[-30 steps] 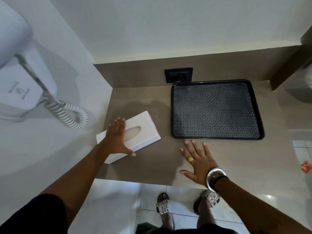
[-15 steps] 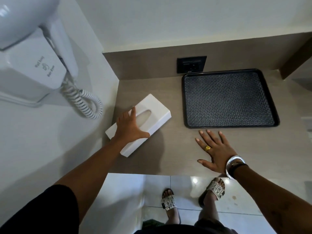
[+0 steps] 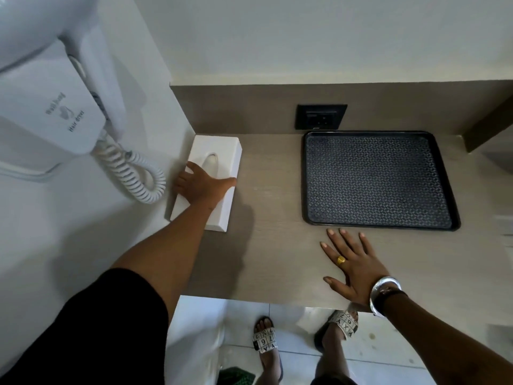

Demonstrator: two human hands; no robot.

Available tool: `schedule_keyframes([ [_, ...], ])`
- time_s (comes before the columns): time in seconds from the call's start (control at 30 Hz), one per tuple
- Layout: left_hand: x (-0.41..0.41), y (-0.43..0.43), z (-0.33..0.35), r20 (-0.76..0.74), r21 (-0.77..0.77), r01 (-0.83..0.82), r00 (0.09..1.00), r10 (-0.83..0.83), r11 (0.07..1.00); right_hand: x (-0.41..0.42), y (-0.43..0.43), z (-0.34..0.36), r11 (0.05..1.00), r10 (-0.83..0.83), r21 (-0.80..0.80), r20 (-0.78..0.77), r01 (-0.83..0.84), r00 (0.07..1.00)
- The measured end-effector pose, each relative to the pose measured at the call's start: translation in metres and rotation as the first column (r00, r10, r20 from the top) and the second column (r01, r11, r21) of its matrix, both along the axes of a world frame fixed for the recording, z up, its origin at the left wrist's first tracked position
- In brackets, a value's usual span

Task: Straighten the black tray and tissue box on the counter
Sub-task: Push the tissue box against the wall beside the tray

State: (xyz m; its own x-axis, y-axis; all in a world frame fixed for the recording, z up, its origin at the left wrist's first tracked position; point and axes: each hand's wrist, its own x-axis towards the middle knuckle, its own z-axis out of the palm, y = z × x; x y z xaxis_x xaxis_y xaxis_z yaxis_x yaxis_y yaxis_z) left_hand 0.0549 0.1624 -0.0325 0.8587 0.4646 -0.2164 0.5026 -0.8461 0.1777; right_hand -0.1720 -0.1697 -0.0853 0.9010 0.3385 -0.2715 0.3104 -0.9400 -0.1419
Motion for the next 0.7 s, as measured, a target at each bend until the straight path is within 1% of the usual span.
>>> schedule_keyframes([
  [0.07,0.0,-0.002,-0.004,0.025,-0.011,-0.016,1.0,0.016,1.0,0.0,0.0,-0.001,1.0,0.002,0.002,-0.005,-0.002,1.0],
  [0.13,-0.007,-0.006,-0.006,0.065,-0.026,0.003,0.998,-0.001,1.0,0.0,-0.001,-0.002,1.0,0.007,0.002,-0.006,-0.007,1.0],
  [0.17,-0.013,-0.007,-0.008,0.107,-0.02,0.043,0.993,-0.04,0.999,0.0,-0.001,-0.002,1.0,0.008,0.002,-0.006,-0.008,1.0],
  [0.23,-0.029,-0.007,-0.012,0.221,0.039,0.202,0.953,-0.206,0.979,0.0,-0.001,-0.003,1.0,0.008,0.006,-0.002,-0.008,1.0],
  [0.3,-0.05,-0.002,-0.017,0.278,0.117,0.422,0.855,-0.438,0.899,0.0,-0.002,-0.004,1.0,0.008,0.008,0.005,-0.008,1.0],
  [0.37,-0.066,0.009,-0.026,0.252,0.214,0.613,0.718,-0.649,0.761,0.0,-0.002,-0.004,1.0,0.012,0.007,0.009,-0.012,1.0],
  [0.4,-0.071,0.015,-0.03,0.233,0.261,0.663,0.662,-0.712,0.702,0.0,-0.002,-0.004,1.0,0.014,0.007,0.013,-0.014,1.0],
  [0.43,-0.074,0.021,-0.033,0.224,0.294,0.683,0.63,-0.743,0.668,0.0,-0.002,-0.005,1.0,0.015,0.007,0.015,-0.015,1.0],
  [0.5,-0.075,0.025,-0.036,0.226,0.316,0.676,0.627,-0.745,0.665,0.0,-0.001,-0.005,1.0,0.017,0.006,0.024,-0.017,1.0],
  [0.7,-0.062,0.018,-0.033,0.221,0.276,0.622,0.701,-0.678,0.733,0.001,-0.001,-0.005,1.0,0.017,0.001,0.032,-0.017,0.999],
])
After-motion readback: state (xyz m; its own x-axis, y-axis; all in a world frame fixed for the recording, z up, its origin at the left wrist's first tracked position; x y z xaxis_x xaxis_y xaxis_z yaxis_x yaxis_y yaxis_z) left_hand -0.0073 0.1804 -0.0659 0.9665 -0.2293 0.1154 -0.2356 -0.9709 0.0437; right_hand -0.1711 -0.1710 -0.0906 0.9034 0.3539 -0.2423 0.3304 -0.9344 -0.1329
